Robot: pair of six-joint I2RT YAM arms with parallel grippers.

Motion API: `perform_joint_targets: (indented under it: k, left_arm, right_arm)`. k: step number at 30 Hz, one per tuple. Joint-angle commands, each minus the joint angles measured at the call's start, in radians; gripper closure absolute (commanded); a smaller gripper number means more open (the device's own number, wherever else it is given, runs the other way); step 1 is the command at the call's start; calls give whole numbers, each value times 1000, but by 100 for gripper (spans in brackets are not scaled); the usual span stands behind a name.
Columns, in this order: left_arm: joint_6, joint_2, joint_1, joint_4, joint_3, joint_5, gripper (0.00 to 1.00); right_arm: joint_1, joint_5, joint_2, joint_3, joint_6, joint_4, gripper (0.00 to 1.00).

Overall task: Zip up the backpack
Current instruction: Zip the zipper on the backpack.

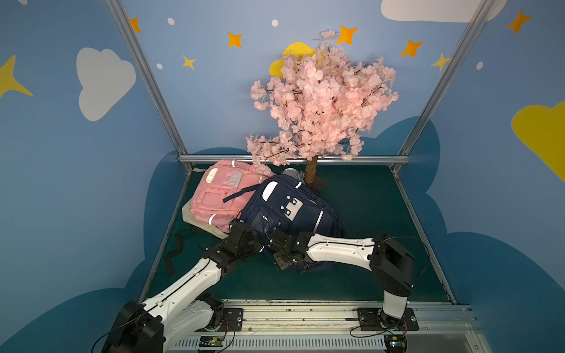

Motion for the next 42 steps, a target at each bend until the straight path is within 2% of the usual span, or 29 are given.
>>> perform_joint_targets:
  k: [1,8,17,23,27,30,33,37,42]
  left_arm:
    - [68,-32,25,-12,72,-25,97]
    - [160,19,152,-19,179,29,97]
    - [244,86,248,-36,325,23,97]
    - [258,147,298,-37,340,54,95]
    - [229,136,295,-58,292,107,79]
    - [205,60,282,-168,274,95,56]
    - [194,-55,245,-268,251,73,44]
    - [98,-176,174,-293,168,113,43]
    - [-62,-199,53,-94,31,157,49]
  right_arm:
    - [20,40,-70,-26,6,-78,100]
    - [48,33,-150,-101,46,-112,100]
    - [60,78,-261,-216,104,-132,100]
    - [63,83,-284,-224,80,-108,100]
    - [69,62,-263,-154,42,-42,100]
    - [68,49,-229,-83,14,-3,100]
    - [68,44,-191,-19,-14,14,100]
    - [70,23,-166,16,-35,33,100]
    - [83,-2,-168,8,-45,79,100]
